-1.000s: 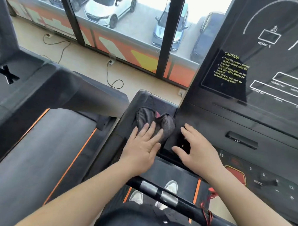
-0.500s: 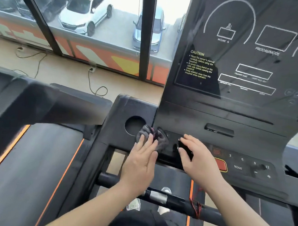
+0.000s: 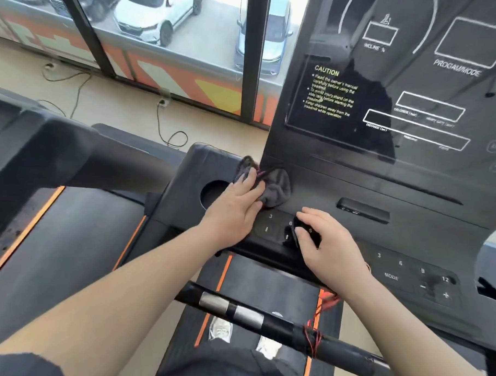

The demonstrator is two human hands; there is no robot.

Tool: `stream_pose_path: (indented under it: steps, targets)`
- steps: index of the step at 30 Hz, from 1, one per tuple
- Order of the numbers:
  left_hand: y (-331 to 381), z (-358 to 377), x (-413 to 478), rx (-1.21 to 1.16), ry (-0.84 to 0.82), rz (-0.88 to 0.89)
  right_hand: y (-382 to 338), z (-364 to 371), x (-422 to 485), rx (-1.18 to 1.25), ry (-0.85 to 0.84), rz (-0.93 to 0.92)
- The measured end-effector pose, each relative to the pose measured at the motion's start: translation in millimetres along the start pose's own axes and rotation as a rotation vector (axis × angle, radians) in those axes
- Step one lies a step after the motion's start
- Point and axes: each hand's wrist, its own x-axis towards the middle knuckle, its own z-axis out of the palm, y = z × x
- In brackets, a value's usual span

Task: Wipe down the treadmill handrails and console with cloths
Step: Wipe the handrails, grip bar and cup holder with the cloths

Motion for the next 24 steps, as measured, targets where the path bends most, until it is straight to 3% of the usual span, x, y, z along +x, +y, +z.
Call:
stream_pose_path:
  steps: [4,7,11,15,17,21,24]
  targets:
    - [1,14,-83,-0.008,0.185,0.057,-14,11,2,-0.005,-0.045,-0.095]
    - [0,10,-124,-0.188,0.193,-0.047,-32,24,4,0.023,-0.058,-0.142]
    - [-10,-39,-124,-0.326,0.363,-0.233,-65,39,7,0.089,-0.074,-0.196]
    - [-31,-96,-106,-0.201,0.598,-0.225,-84,48,6,0.144,-0.067,-0.17]
    - [-47,-99,-98,-0.059,0.561,-0.179,-88,54,3,0.147,-0.071,-0.154]
    - [-75,-48,-112,0.139,0.298,-0.171,-95,63,-11,0.183,-0.072,-0.134]
    - [-68,-29,-132,0.059,0.327,-0.247,-92,67,-24,0.222,-0.076,-0.1]
